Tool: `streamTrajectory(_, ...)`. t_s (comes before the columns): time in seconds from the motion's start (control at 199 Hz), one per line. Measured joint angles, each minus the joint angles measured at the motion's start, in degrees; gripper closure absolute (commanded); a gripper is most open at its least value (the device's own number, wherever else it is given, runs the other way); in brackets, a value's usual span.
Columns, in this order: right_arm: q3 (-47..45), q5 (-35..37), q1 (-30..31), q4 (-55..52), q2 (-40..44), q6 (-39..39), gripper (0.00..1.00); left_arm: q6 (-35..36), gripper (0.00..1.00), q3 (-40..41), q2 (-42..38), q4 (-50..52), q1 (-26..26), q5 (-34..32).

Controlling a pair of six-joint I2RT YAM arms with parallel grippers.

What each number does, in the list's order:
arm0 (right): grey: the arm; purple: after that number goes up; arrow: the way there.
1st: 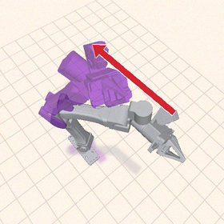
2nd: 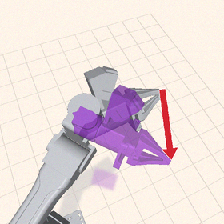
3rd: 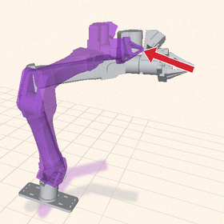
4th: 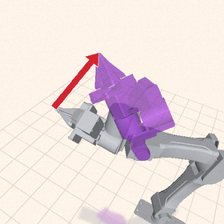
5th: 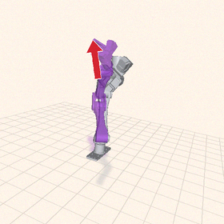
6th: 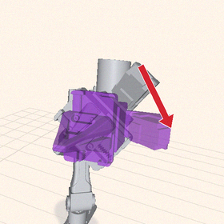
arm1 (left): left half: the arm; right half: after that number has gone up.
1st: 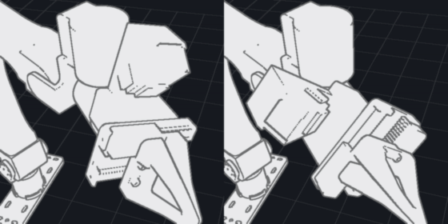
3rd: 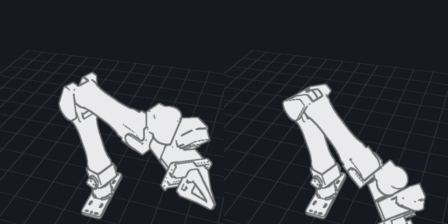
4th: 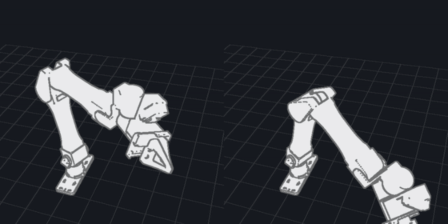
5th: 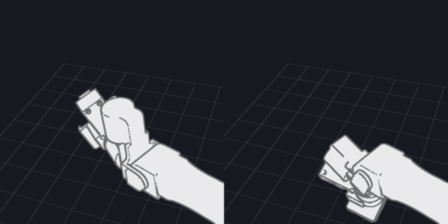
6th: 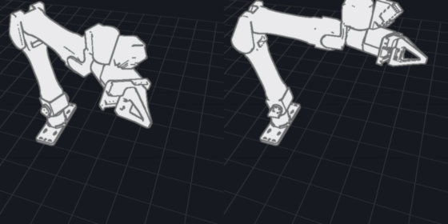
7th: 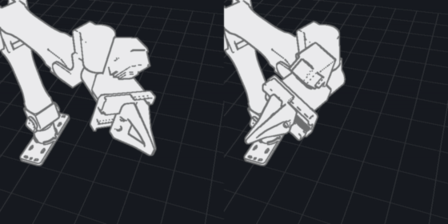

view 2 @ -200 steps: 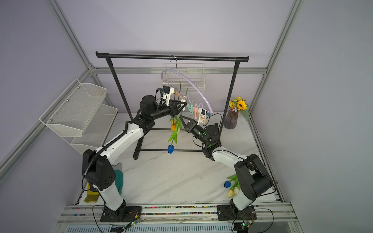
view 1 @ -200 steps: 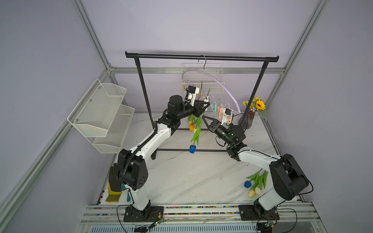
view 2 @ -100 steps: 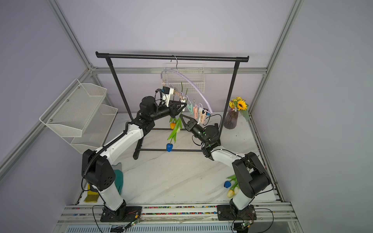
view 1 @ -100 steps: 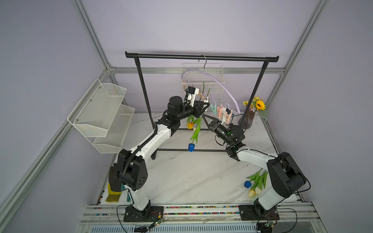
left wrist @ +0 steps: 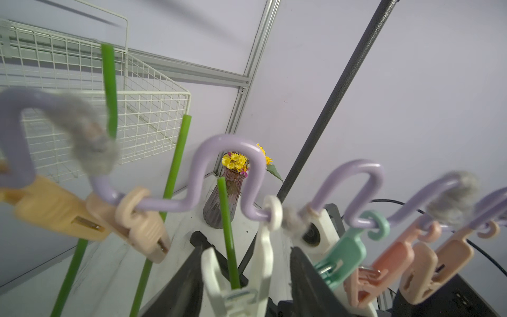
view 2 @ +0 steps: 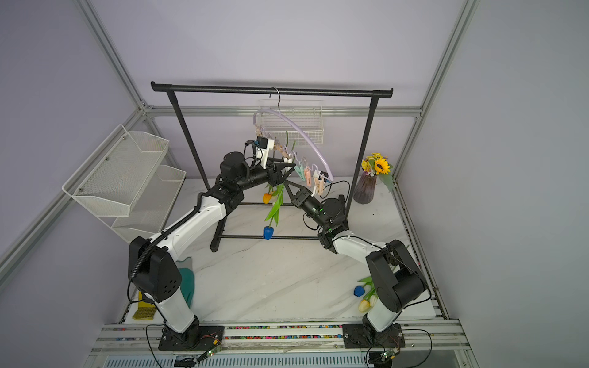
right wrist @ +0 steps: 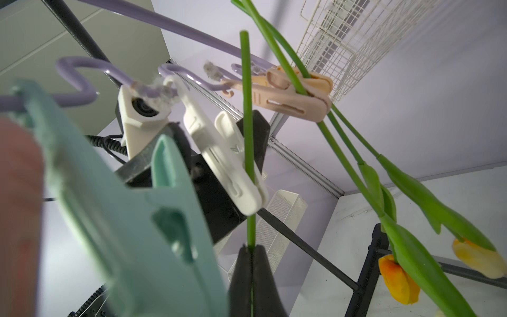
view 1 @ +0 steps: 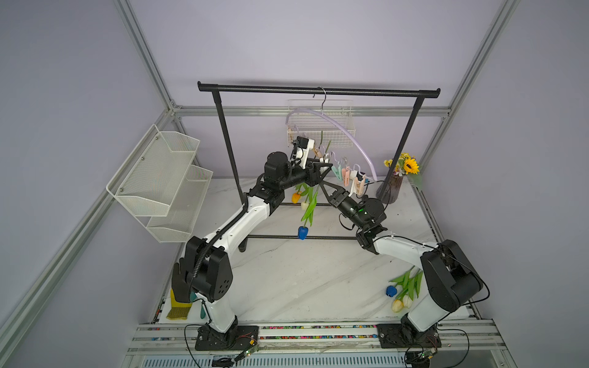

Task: Dry the flowers on a clothes hanger
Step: Clamp the flower onto the hanger.

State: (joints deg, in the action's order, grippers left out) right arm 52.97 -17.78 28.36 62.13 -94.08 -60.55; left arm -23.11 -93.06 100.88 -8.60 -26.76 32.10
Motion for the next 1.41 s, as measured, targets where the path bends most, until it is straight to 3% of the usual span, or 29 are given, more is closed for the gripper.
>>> streamTrajectory(0.241, 0.0, 1.1, 0.0, -2.1, 0.0, 3.2, 1.00, 0.3, 0.25, 0.0, -1.6, 1.9, 0.4, -0.1)
streamTrajectory(0.322, 0.0, 1.4, 0.0, -3.3, 0.4, 5.1, 0.95, 0.6, 0.23, 0.9, -3.2, 2.6, 0.7, -0.3)
streamTrajectory(0.563, 0.0, 2.1, 0.0, -9.6, 2.9, 11.2, 0.72, 1.4, 0.21, 5.0, -8.2, 4.0, 2.0, -0.5)
streamTrajectory(1.101, -9.0, 7.2, 0.0, -26.3, 14.0, 21.0, 0.60, 2.7, 0.18, 11.3, -13.6, 7.6, 3.5, -1.7)
streamTrajectory(1.347, -10.4, 16.8, 0.0, -43.4, 24.0, 21.9, 0.59, 4.7, 0.18, 15.7, -16.7, 10.0, 3.9, -3.0)
streamTrajectory(1.407, -10.3, 19.8, 0.0, -48.5, 26.0, 21.8, 0.53, 5.2, 0.18, 17.4, -17.7, 10.1, 3.9, -3.4)
